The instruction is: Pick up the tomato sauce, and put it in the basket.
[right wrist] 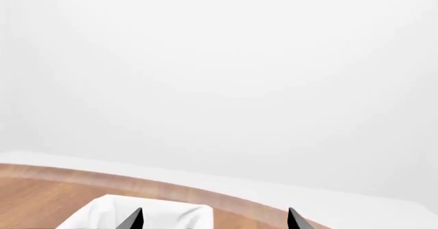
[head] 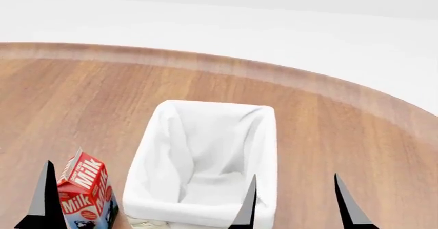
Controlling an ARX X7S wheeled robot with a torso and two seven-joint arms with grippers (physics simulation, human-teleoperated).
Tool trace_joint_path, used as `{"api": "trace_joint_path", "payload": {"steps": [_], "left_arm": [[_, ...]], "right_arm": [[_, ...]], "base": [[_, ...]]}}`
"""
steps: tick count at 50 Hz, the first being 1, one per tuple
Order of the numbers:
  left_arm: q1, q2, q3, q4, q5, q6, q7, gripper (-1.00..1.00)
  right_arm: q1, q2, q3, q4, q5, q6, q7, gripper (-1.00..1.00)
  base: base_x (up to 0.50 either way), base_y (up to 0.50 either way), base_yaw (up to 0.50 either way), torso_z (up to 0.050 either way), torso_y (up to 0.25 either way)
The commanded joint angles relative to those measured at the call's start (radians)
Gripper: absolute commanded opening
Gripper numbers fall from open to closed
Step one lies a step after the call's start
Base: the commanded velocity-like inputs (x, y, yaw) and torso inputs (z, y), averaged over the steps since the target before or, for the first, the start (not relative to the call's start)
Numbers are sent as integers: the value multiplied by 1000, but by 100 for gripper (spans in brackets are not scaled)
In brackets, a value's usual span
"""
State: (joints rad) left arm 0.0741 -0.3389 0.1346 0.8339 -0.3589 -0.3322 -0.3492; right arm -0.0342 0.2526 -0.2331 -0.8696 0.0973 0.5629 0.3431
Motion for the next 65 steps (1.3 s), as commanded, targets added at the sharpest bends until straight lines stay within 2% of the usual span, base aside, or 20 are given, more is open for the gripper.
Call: {"api": "trace_joint_path", "payload": {"steps": [1, 13, 65], "left_arm": [[3, -4, -1, -5, -13, 9, -2, 100], [5, -16, 28, -10, 24, 10, -7, 100], [3, -36, 48, -31, 11, 36, -17, 100]], "right_arm": [[5, 6, -6, -2, 5, 8, 4, 100], [6, 11, -14, 1, 7, 5, 8, 100], [19, 35, -39, 6, 25, 15, 26, 100]], "base": [[0, 0, 0, 48, 0], [0, 0, 0, 48, -52], [0, 0, 0, 48, -104]]}}
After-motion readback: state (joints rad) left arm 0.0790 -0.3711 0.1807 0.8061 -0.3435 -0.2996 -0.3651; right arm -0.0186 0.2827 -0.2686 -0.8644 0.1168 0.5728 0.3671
